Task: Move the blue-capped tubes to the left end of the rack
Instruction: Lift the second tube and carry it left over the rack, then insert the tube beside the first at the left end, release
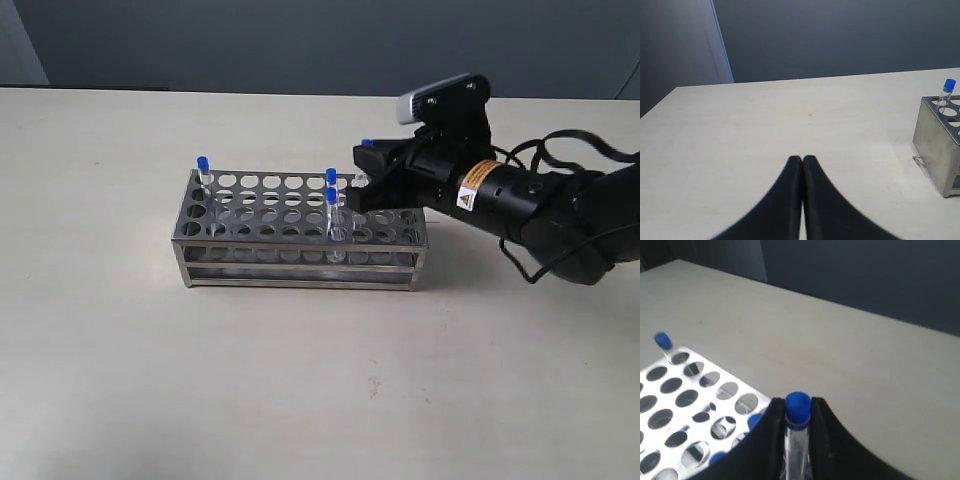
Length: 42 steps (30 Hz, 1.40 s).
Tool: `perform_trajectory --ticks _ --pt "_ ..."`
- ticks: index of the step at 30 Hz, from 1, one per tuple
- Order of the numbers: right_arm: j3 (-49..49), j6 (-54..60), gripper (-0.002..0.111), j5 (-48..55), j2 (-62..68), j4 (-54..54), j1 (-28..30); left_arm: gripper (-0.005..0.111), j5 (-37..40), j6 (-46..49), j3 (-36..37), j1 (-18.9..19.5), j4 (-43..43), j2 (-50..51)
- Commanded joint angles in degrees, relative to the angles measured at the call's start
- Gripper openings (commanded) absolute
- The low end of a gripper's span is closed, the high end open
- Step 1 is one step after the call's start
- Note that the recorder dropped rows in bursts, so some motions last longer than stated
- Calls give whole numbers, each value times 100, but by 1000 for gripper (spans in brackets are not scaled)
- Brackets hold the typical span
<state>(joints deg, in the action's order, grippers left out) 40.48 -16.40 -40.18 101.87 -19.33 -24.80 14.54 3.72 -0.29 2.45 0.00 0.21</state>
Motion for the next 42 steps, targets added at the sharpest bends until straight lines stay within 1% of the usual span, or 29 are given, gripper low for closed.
perform_trajectory --ticks 1,6,9,11,13,18,25,27,31,42 --pt "0 33 0 241 -755 -229 22 0 -79 -21 29 -34 0 -21" --pt "66 33 0 454 -1424 -558 22 0 -79 -21 29 -34 0 -21" --pt "277 -372 0 537 -1596 -951 -34 0 -79 -21 29 -34 0 -21" --pt "508 -672 0 571 -1577 -1313 -175 0 -79 -21 29 -34 0 -21" --pt "772 -910 0 612 -1457 -1611 -389 0 -79 -21 29 -34 0 -21" --pt "1406 -938 0 643 -855 -1627 -1038 0 -79 -21 29 -34 0 -21" --pt "2338 -938 0 707 389 -1633 -1570 0 -79 -21 29 -34 0 -21" --pt "2625 -938 0 752 740 -1633 -1584 0 -79 -21 29 -34 0 -21" --pt "2952 -938 0 1276 1089 -1633 -1584 0 -79 -21 29 -34 0 -21" --pt "2958 -938 0 1116 1408 -1633 -1584 0 -79 -21 29 -34 0 -21"
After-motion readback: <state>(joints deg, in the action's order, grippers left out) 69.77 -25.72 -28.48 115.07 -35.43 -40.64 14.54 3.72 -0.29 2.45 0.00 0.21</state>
